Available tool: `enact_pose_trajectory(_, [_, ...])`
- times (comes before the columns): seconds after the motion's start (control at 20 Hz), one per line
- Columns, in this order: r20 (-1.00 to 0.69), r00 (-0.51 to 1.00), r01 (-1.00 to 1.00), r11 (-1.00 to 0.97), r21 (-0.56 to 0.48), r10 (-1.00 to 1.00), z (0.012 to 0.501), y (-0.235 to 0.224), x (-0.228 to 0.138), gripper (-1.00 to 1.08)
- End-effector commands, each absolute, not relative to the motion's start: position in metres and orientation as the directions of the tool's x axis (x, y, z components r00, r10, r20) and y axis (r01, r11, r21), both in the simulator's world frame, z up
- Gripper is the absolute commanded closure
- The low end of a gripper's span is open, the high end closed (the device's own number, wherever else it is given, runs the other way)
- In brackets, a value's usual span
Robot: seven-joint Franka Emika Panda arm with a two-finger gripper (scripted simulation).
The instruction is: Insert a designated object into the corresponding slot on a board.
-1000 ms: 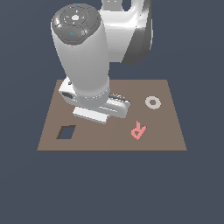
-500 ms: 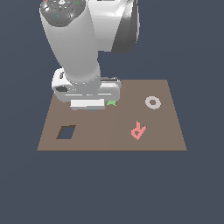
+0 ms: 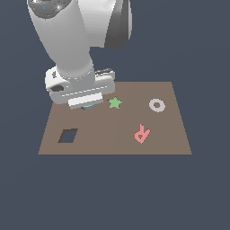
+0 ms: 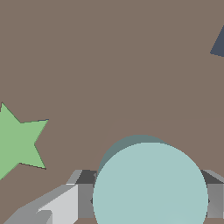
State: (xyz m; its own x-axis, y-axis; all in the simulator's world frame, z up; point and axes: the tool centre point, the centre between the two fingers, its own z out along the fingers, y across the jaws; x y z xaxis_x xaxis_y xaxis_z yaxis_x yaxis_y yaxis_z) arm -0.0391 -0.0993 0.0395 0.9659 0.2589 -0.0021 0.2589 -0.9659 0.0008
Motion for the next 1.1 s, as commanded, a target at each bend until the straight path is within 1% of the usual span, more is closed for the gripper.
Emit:
enact_pose_trajectory(0.0, [-0.002,0.954,0.299,-0.954,0.001,0.299,0.0402,-0.1040,-0.0416,1.08])
enact_pose_trajectory(0.4, [-0.002,0.932,0.363,-0.932,0.001,0.363,0.0408,-0.1131,-0.0453,1.08])
enact_pose_trajectory(1.05, [-0.002,0.932,0.362,-0.932,0.001,0.362,0.0343,-0.1133,-0.0448,1.08])
